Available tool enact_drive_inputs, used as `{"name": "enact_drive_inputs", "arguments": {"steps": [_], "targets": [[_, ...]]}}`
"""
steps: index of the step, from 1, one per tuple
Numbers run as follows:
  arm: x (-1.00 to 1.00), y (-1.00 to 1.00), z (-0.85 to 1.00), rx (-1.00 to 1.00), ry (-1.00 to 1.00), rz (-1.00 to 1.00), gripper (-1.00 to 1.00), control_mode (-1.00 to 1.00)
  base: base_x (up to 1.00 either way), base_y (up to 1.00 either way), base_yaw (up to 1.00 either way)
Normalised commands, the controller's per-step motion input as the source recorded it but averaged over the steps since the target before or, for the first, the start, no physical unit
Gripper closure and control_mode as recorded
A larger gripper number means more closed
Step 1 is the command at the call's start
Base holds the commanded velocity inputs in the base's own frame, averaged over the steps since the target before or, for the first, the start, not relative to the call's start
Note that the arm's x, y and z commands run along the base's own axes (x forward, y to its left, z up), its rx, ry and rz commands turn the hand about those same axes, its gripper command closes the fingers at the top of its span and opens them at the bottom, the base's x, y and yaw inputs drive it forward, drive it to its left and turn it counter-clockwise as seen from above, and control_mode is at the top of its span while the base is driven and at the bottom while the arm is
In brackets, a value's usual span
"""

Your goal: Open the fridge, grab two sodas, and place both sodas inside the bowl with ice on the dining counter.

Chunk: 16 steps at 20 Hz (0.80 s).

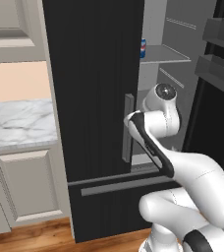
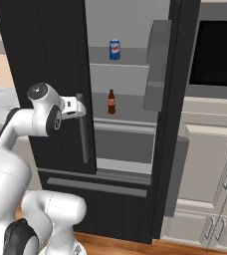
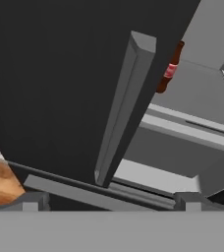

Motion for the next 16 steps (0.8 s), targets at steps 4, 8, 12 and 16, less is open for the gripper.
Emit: {"name": "enact_drive_inputs", "arguments": {"steps": [4,8,12,16], "targets": [[0.31,0.00,-0.02,0.02,-0.01,0.00,-1.00,-1.00,0.00,0.00,0.00],[0.44,-0.06,-0.04,0.04,0.00,0.02,-1.00,-1.00,0.00,0.00,0.00],[0.47,-0.03,-0.07,0.03,-0.01,0.01,-1.00,-1.00,0.00,0.00,0.00],[0.58,0.00,-0.10,0.05,0.00,0.00,-1.00,-1.00,0.00,0.00,0.00]]}}
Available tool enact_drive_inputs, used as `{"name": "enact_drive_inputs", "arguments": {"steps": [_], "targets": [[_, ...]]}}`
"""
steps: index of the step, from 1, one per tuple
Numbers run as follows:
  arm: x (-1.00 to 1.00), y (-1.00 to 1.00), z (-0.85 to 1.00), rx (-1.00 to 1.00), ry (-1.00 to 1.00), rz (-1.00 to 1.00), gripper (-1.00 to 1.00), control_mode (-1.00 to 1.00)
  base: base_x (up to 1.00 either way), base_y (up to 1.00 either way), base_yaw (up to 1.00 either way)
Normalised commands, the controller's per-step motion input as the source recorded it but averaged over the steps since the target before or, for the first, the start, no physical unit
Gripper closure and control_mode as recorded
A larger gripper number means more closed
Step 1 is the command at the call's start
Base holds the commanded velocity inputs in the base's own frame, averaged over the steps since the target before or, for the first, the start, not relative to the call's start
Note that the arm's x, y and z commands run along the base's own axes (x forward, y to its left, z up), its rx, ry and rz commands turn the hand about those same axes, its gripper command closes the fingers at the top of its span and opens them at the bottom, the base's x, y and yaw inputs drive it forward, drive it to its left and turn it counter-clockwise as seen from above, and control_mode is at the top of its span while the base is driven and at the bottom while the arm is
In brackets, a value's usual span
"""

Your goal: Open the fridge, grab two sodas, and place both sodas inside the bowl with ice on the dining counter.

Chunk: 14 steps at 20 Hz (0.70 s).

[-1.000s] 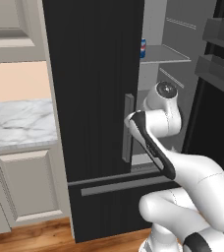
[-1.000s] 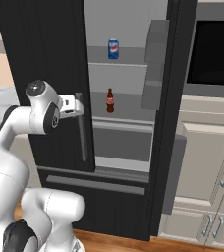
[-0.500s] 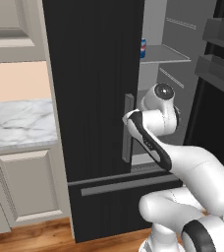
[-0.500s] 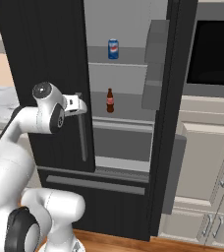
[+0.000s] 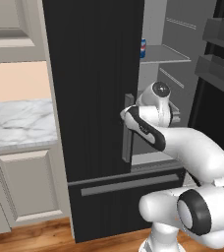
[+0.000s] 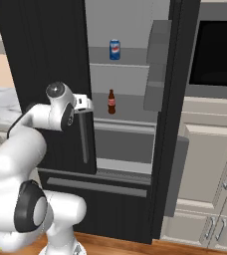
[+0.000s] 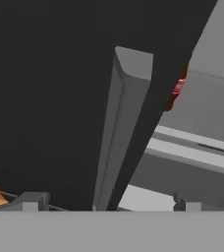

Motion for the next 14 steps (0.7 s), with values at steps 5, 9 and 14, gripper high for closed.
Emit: {"name": "enact_drive_inputs", "arguments": {"steps": [5,9,14], "targets": [[0.50,0.00,-0.07,0.07,0.00,0.00,-1.00,-1.00,0.00,0.00,0.00],[0.43,0.00,-0.11,0.06,0.00,0.00,-1.00,-1.00,0.00,0.00,0.00],[0.29,0.09,-0.20,0.01,0.00,0.00,-1.00,-1.00,0.00,0.00,0.00]]}}
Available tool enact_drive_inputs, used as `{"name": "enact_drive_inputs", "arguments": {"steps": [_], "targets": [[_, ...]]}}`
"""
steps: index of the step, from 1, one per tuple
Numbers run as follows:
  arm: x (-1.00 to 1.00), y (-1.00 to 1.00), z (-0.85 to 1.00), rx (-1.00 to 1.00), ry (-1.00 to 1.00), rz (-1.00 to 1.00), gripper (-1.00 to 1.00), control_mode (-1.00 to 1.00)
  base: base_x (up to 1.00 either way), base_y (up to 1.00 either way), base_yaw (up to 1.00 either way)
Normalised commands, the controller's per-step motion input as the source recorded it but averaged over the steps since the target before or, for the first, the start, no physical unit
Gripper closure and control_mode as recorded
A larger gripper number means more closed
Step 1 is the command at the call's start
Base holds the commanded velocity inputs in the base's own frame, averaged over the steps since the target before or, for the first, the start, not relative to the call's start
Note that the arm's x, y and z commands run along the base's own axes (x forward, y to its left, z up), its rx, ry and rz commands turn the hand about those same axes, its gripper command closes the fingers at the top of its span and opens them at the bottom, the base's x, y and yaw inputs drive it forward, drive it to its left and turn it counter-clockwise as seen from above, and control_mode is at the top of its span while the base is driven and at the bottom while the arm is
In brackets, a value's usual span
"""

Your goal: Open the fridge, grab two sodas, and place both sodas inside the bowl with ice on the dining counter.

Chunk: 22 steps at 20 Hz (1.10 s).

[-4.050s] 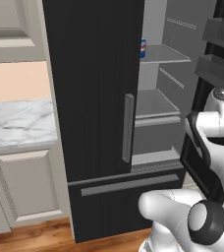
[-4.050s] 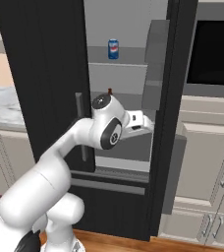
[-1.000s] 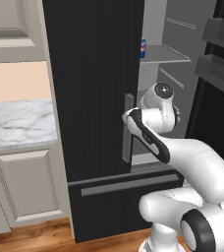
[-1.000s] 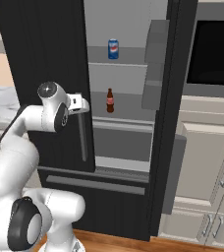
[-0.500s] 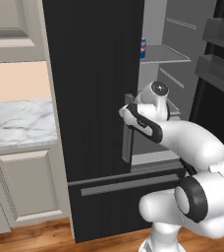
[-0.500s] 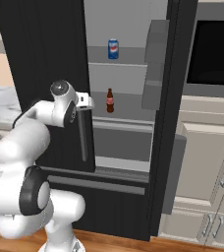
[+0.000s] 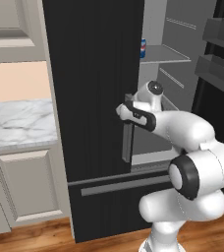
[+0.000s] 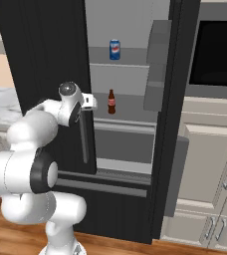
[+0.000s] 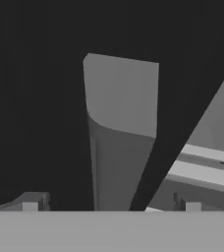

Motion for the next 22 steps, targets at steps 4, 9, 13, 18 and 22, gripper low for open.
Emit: {"name": "enact_drive_inputs", "arguments": {"steps": [4,9,13,18,22], "targets": [[0.35,0.04,-0.16,0.00,0.00,0.00,-1.00,-1.00,0.00,0.00,0.00],[0.40,0.00,-0.18,0.00,0.00,0.00,1.00,-1.00,0.00,0.00,0.00],[-0.03,0.06,-0.04,0.00,0.03,0.00,1.00,-1.00,0.00,0.00,0.00],[-0.47,0.71,-0.07,0.00,0.00,0.08,1.00,-1.00,0.00,0.00,0.00],[-0.58,0.92,-0.04,0.00,0.00,0.12,1.00,-1.00,0.00,0.00,0.00]]}}
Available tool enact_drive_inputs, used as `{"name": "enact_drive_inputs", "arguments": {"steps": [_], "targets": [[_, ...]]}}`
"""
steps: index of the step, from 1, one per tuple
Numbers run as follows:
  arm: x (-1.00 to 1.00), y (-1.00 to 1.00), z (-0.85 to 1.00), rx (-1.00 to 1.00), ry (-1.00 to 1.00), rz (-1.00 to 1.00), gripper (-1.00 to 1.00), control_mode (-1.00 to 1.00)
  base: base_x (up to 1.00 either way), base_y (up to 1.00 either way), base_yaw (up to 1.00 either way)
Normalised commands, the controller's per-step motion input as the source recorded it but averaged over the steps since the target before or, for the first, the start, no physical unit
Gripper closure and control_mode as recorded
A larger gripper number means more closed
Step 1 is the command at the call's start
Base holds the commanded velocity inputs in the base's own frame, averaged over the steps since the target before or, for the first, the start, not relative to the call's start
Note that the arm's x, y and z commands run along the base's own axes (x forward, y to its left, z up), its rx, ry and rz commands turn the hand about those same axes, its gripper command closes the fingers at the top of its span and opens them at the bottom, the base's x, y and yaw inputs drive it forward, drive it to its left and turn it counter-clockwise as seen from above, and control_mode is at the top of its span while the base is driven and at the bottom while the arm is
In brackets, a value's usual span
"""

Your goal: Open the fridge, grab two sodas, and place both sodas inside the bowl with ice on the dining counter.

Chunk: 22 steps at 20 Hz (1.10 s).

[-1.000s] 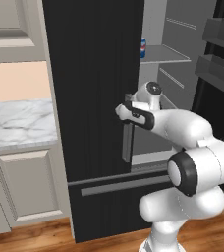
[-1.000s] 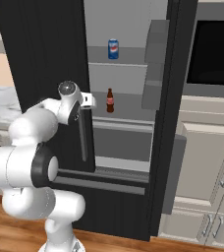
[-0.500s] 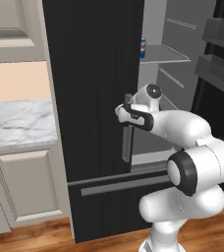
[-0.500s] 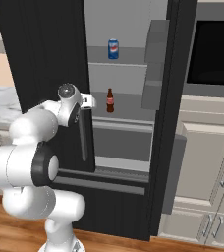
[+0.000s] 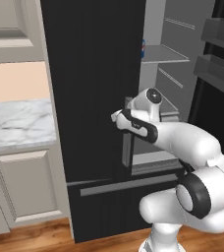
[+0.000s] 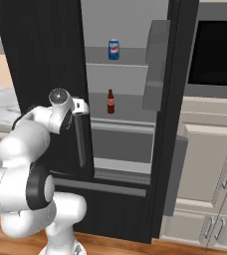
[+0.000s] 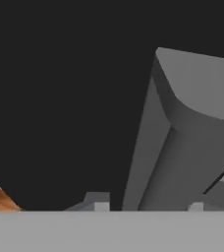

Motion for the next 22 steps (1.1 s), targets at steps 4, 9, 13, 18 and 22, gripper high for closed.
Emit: {"name": "enact_drive_inputs", "arguments": {"steps": [4,9,13,18,22], "targets": [[-0.69,0.99,-0.08,0.00,0.00,0.11,1.00,-1.00,0.00,0.00,0.00],[-0.64,1.00,-0.01,0.00,0.00,0.07,1.00,-1.00,0.00,0.00,0.00],[-0.60,0.98,0.14,0.00,0.02,0.02,1.00,-1.00,0.00,0.00,0.00],[-0.62,0.99,0.19,0.00,0.04,0.02,1.00,-1.00,0.00,0.00,0.00],[-0.48,1.00,0.19,0.00,0.03,0.03,-1.00,-1.00,0.00,0.00,0.00]]}}
